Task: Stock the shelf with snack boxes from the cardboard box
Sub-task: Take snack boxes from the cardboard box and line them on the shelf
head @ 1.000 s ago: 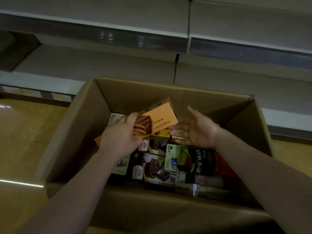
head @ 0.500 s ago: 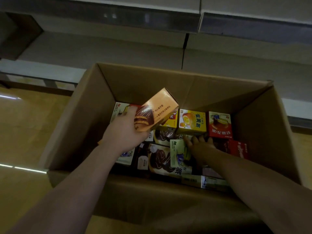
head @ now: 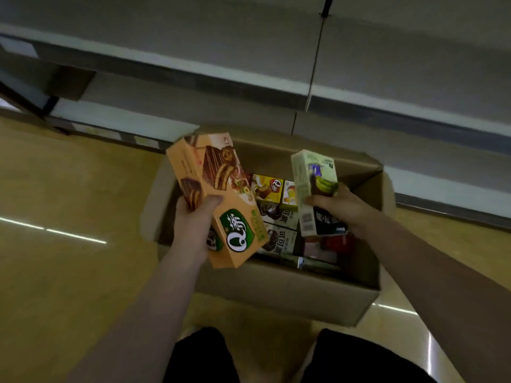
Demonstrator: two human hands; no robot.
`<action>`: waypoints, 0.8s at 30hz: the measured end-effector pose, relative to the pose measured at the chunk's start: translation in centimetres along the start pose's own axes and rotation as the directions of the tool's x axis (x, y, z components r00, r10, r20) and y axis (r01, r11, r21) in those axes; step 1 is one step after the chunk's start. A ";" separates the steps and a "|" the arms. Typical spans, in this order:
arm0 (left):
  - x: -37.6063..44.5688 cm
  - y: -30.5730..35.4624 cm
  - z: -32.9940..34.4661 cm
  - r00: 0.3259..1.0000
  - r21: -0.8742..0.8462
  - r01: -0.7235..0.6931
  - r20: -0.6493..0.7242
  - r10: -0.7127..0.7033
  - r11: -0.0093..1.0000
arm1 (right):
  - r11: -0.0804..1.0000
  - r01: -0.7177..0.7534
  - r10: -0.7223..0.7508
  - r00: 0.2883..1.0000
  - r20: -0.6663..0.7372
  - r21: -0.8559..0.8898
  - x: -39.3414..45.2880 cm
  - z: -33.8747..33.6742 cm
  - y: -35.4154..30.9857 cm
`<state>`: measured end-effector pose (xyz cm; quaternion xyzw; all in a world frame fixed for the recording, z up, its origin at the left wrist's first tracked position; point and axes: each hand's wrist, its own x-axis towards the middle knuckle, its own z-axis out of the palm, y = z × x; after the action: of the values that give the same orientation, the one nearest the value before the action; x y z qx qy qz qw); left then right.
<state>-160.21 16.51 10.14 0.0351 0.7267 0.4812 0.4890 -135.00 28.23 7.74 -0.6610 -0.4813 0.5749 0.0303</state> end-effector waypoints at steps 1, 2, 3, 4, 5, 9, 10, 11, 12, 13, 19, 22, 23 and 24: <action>-2.1 1.3 -0.3 1.000 -0.003 0.020 0.017 -0.020 1.000 | 0.998 0.007 -0.008 1.000 0.020 0.064 -3.7 -0.6 -2.5; -3.6 2.1 -0.3 0.998 0.002 0.037 0.042 -0.037 0.999 | 0.995 0.011 -0.016 0.999 0.047 0.100 -6.5 -0.7 -4.4; -5.1 2.9 -0.3 0.997 0.005 0.040 0.063 -0.040 0.999 | 0.991 0.036 -0.044 0.997 0.061 0.126 -8.7 -0.8 -5.8; -7.3 4.5 0.0 0.996 0.014 0.040 0.085 -0.041 0.999 | 0.990 0.045 -0.054 0.996 0.066 0.135 -11.5 -1.4 -7.5; -9.0 5.5 0.1 0.994 0.010 0.042 0.104 -0.043 0.999 | 0.986 0.058 -0.070 0.995 0.076 0.159 -14.0 -1.5 -8.9; -16.8 11.4 1.3 0.975 -0.016 0.068 0.212 -0.063 0.998 | 0.962 0.106 -0.126 0.990 0.063 0.251 -22.7 -3.8 -13.2; -18.6 12.5 1.7 0.967 -0.033 0.091 0.242 -0.081 0.995 | 0.956 0.130 -0.146 0.989 0.040 0.264 -24.3 -4.4 -13.8; -20.4 14.0 1.9 0.960 -0.054 0.109 0.265 -0.091 0.993 | 0.947 0.167 -0.174 0.985 0.004 0.275 -26.3 -5.4 -14.7; -21.8 14.9 2.2 0.953 -0.073 0.122 0.286 -0.096 0.990 | 0.936 0.184 -0.187 0.982 -0.019 0.299 -27.7 -6.2 -15.1; -23.2 16.0 2.4 0.948 -0.088 0.128 0.302 -0.096 0.988 | 0.922 0.192 -0.189 0.981 -0.042 0.337 -29.1 -7.0 -15.6; -29.4 22.5 4.3 0.922 -0.121 0.074 0.386 -0.022 0.990 | 0.810 0.179 -0.227 0.974 0.017 0.558 -34.3 -12.4 -17.6; -31.2 24.9 5.1 0.898 -0.129 0.044 0.440 0.017 0.991 | 0.693 0.058 -0.190 0.976 0.105 0.718 -35.9 -14.7 -18.7; -31.6 25.7 5.2 0.889 -0.121 0.057 0.459 0.005 0.991 | 0.647 0.020 -0.177 0.976 0.125 0.762 -36.5 -15.2 -19.2; -32.0 26.5 5.3 0.880 -0.109 0.064 0.475 -0.004 0.992 | 0.603 0.004 -0.189 0.972 0.137 0.798 -37.0 -15.7 -19.7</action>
<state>-150.74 17.54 50.91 0.1091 0.5552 0.4927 0.6612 -129.89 22.02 51.75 -0.4882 -0.2127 0.7913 0.3004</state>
